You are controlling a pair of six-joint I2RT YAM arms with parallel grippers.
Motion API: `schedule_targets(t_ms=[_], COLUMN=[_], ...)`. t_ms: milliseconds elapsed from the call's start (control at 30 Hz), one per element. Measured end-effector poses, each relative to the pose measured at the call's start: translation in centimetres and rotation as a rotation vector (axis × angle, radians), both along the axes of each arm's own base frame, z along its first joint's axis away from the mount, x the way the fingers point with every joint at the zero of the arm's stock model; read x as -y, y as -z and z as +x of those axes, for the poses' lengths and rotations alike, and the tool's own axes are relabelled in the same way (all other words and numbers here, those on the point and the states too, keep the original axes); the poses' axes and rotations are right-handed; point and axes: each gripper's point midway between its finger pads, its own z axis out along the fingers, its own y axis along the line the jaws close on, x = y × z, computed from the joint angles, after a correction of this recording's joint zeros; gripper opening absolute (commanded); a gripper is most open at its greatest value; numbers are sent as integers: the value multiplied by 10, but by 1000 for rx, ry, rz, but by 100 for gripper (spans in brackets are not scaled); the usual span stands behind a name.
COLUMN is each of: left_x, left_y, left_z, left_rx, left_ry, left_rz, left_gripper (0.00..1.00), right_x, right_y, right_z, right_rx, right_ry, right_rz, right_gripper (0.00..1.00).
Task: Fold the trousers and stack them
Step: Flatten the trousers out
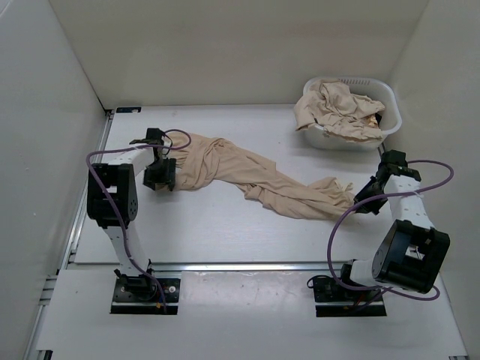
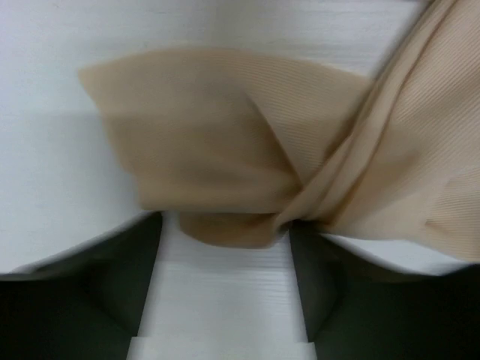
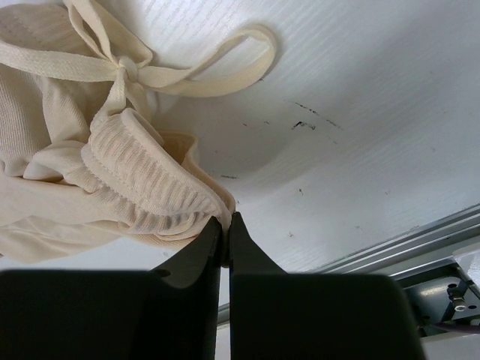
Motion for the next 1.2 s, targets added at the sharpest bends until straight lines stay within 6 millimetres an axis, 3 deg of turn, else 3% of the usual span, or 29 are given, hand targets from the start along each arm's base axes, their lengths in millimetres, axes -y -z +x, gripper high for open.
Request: schedule_targets(t_ms=[33,67,200,300,400,567,633,667,733,833,933,1067,1200], left_x=[2,4,5,-14,-54,-136,-154,-160,-167,-175,-184,-193,-180], left_y=[1,2,1,-18,-65,-183,-210,-214,-209,-172,-125,-81,-76], left_z=[0,1,-1,-30,-47,-65,-76,-80,-84,-75,-50,-20,-30], left_rx=[-1,3,14,-12,46,316,371,370,331,181,9,-90,-140], left_ry=[-4,-2,6,-60,-185,-428,-490,-512,-537,-552,-549,-533,-516], left_rz=[-11,-19,-47,-78,-84,-3,25,30,25,-13,-61,-87,-97], left_gripper=[29,14,14,14,14,14,14,14,14,14,14,17,18], right_x=[0,0,1,6,15,36,40,42,45,49,56,68,76], right_y=[0,0,0,-5,-23,-61,-68,-67,-62,-48,-38,-49,-63], right_z=[0,0,-1,-3,0,3,3,2,0,-1,6,20,24], right_rx=[0,1,-3,-12,18,107,115,107,78,0,-57,-54,-23], right_ry=[2,3,10,21,33,76,81,82,76,70,58,61,75], right_rz=[0,0,-6,-24,-55,-141,-165,-173,-179,-176,-179,-217,-264], right_gripper=[0,0,0,0,0,0,0,0,0,0,0,0,0])
